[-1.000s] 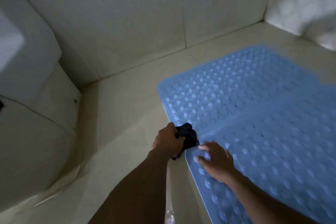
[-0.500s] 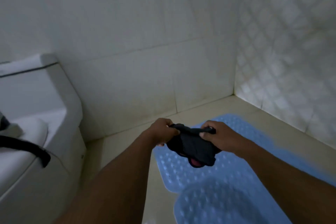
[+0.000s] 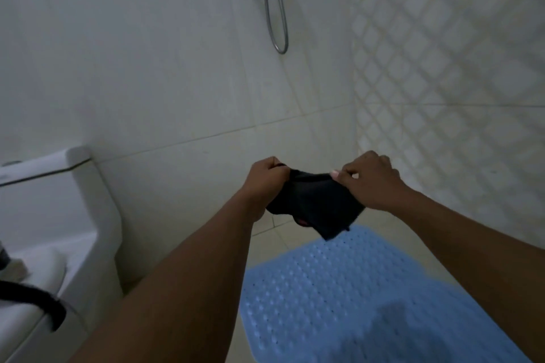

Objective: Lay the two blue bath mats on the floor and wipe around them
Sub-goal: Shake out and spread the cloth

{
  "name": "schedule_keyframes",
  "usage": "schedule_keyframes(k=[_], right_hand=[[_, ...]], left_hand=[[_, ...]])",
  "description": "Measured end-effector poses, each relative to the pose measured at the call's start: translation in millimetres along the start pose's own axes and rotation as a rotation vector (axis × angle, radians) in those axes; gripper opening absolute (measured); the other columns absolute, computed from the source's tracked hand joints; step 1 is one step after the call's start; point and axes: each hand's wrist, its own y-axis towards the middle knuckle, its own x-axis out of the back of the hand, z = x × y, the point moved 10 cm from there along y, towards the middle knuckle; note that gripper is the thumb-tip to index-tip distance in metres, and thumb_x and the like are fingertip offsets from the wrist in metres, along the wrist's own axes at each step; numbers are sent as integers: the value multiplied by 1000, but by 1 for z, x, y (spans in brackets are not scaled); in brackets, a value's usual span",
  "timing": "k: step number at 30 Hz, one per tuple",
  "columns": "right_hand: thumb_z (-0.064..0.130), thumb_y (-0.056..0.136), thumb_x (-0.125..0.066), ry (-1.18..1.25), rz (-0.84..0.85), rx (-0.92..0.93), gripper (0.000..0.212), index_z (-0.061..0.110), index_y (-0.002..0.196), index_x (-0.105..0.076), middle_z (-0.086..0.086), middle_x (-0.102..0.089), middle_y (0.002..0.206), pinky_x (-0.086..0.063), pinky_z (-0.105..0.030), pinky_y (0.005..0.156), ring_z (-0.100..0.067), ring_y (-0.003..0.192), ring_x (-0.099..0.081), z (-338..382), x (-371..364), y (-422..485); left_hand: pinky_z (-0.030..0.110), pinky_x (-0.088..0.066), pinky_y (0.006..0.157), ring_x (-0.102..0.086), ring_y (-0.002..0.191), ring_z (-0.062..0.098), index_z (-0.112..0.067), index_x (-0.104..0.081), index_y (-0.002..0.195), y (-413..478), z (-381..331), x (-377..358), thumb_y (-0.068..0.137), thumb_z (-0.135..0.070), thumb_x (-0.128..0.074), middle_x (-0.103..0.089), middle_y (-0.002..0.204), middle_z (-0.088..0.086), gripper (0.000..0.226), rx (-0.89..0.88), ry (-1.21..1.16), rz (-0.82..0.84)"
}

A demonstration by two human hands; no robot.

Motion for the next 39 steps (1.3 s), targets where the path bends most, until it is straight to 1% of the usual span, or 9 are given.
schedule_keyframes(k=[3, 11, 16, 19, 24, 27, 32, 35, 39], right_hand=[[43, 100, -55, 401, 204, -39, 48, 0, 80, -61, -20, -67, 85, -44, -36, 79, -34, 90, -67, -6, -6, -5], [21, 94, -66, 776, 448, -107, 29, 25, 123, -67, -3, -75, 116, -50, -45, 99, -25, 111, -67, -14, -30, -25], [19, 93, -66, 726, 376, -122, 19, 7, 105, -74, -13, -78, 105, -55, -43, 98, -29, 100, -73, -22, -9, -21], [23, 91, -70, 632, 301, -92, 16, 9, 98, -75, -14, -78, 98, -57, -42, 90, -29, 90, -75, -31, 17, -17], [47, 84, -76, 184, 441, -57, 32, 15, 88, -77, -4, -78, 88, -58, -36, 78, -23, 85, -74, -44, 33, -32], [42, 90, -71, 217, 440, -125, 28, 14, 92, -78, -4, -79, 89, -58, -33, 74, -23, 83, -75, -68, 36, -40], [19, 94, -65, 507, 303, -158, 26, 9, 70, -65, -5, -68, 68, -46, -28, 58, -17, 60, -63, -77, 51, -32], [10, 92, -60, 596, 212, -187, 38, 17, 56, -52, 3, -52, 52, -37, -23, 47, -10, 45, -50, -82, 61, -25], [-1, 85, -59, 591, 213, -221, 14, 9, 91, -67, -8, -64, 74, -49, -29, 57, -21, 67, -61, -90, 64, -28]], left_hand=[[26, -43, 53, -54, 65, 24, -15, -57, 75, 0, -24, -10, 81, 7, -45, -58, 74, 11, 25, -27, -39, 47], [25, -50, 52, -61, 66, 22, -15, -66, 76, -10, -72, -55, 82, 7, -51, -64, 78, 12, 27, -90, 98, 339], [30, -56, 66, -68, 84, 23, -18, -74, 84, -6, -89, -45, 82, -17, -75, -71, 89, 5, 3, -103, 373, 306], [35, -59, 82, -70, 92, 18, -25, -77, 92, -8, -76, -47, 57, -66, -86, -74, 97, -2, 54, -53, 720, 383], [27, -47, 63, -65, 81, 17, -20, -74, 79, -2, -59, -56, 70, -49, -87, -70, 81, 0, 33, -169, 1022, 404], [25, -44, 63, -64, 82, 18, -14, -74, 89, 9, -37, -48, 80, -44, -82, -73, 88, 6, 33, -86, 794, 370], [50, -48, 107, -65, 116, 29, -15, -69, 119, 3, 15, -67, 95, -43, -68, -70, 125, 7, 37, 171, 114, 417], [48, -54, 102, -71, 110, 34, -3, -68, 123, -1, 23, -87, 90, -43, -71, -75, 117, 15, 52, 199, -130, 418], [46, -56, 99, -72, 107, 34, -2, -68, 122, -14, 16, -115, 89, -26, -76, -74, 117, 19, 41, 200, -208, 535]])
